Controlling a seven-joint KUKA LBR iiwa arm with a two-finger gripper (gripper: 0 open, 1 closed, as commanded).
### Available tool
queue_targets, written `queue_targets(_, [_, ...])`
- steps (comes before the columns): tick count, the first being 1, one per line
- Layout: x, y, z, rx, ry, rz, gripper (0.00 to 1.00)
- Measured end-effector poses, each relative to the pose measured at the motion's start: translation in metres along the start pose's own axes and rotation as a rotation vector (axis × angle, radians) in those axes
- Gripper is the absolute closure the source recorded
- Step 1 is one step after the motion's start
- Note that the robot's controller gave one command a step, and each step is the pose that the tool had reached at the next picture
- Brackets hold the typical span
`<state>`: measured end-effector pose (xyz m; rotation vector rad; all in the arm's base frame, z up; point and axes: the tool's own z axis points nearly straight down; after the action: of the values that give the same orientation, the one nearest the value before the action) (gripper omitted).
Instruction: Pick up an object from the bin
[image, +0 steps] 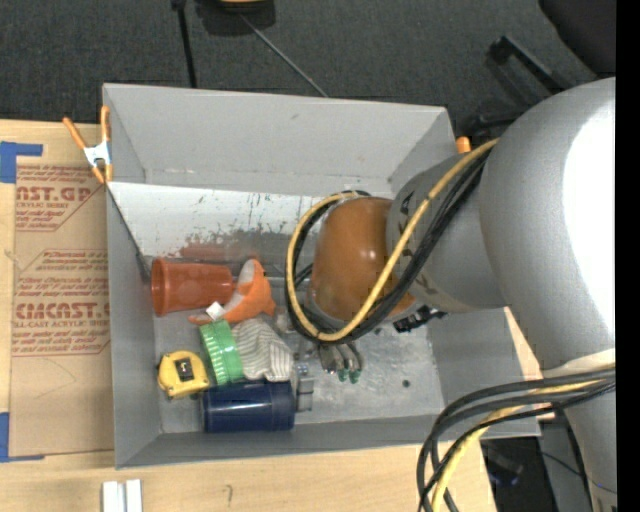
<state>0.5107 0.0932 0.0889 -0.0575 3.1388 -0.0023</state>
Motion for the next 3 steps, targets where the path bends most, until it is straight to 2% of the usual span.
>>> queue_targets(1, [0.016,0.043,0.019,-0.002,0.000,-0.010,1.00])
queue_targets(2, [0.016,0.043,0.019,-0.002,0.000,-0.010,1.00])
queue_targets(3, [0.012,0.044,-0.032,-0.001,0.009,-0.026,1.00])
